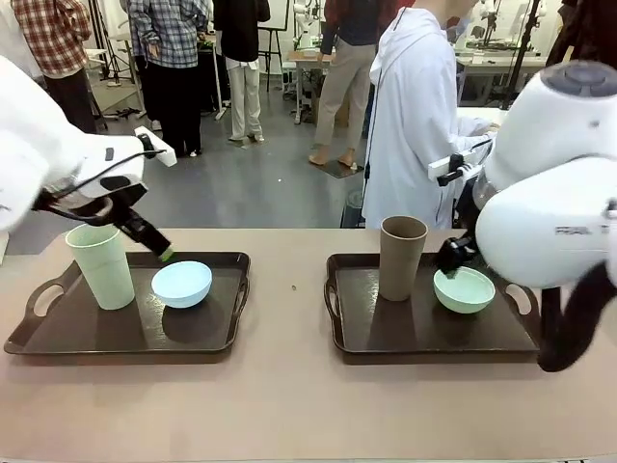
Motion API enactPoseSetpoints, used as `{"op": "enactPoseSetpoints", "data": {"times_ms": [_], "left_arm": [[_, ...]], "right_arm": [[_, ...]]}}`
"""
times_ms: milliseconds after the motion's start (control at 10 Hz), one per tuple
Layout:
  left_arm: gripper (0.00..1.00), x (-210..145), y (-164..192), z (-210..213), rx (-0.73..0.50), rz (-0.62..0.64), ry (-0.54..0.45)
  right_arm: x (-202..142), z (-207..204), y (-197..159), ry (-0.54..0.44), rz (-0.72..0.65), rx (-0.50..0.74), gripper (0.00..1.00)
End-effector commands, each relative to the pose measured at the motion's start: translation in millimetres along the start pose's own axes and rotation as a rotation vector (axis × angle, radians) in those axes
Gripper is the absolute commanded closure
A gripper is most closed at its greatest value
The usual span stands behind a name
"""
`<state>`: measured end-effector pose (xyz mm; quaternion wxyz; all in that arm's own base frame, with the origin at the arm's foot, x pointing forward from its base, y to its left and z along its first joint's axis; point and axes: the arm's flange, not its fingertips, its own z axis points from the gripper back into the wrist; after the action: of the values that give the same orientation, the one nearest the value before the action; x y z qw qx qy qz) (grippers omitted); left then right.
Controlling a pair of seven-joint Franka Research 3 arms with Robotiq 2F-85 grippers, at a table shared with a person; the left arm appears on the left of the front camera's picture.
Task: Set up a tray with a mat and arrange the tableware.
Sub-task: Pick up the Picnic Bowl and Reusable plastic cup from the Handle tray in front of the human's position and hold them in the air.
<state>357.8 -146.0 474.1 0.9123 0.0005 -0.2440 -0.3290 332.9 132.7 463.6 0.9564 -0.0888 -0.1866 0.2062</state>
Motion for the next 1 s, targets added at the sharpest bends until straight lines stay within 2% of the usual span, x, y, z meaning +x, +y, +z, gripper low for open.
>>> {"op": "enactPoseSetpoints", "data": {"times_ms": [0,200,300,400,800,900], "left_arm": [[0.0,-82.8,-29.1,47.1,-0.073,-0.034,0.168],[0.0,-121.7,-40.2,68.7,-0.146,0.013,0.21],[0.0,-129.5,-41.0,66.5,-0.139,0.047,0.201],[0.0,-49.2,-18.2,71.8,-0.101,-0.017,0.21],[0.0,-55.2,-21.5,82.4,-0.117,-0.01,0.215],[0.0,-56.8,-0.5,77.5,-0.243,-0.001,0.158]], "right_arm": [[-113.0,28.0,23.1,0.056,-0.024,0.028,0.0],[-163.0,15.4,26.2,0.143,-0.115,0.072,0.0],[-168.2,9.0,21.2,0.154,-0.115,0.078,0.0],[-56.6,70.3,17.6,0.13,-0.038,0.029,0.0],[-65.0,78.0,18.8,0.143,-0.053,0.041,0.0],[-67.3,72.7,-11.1,0.141,-0.08,0.115,0.0]]}}
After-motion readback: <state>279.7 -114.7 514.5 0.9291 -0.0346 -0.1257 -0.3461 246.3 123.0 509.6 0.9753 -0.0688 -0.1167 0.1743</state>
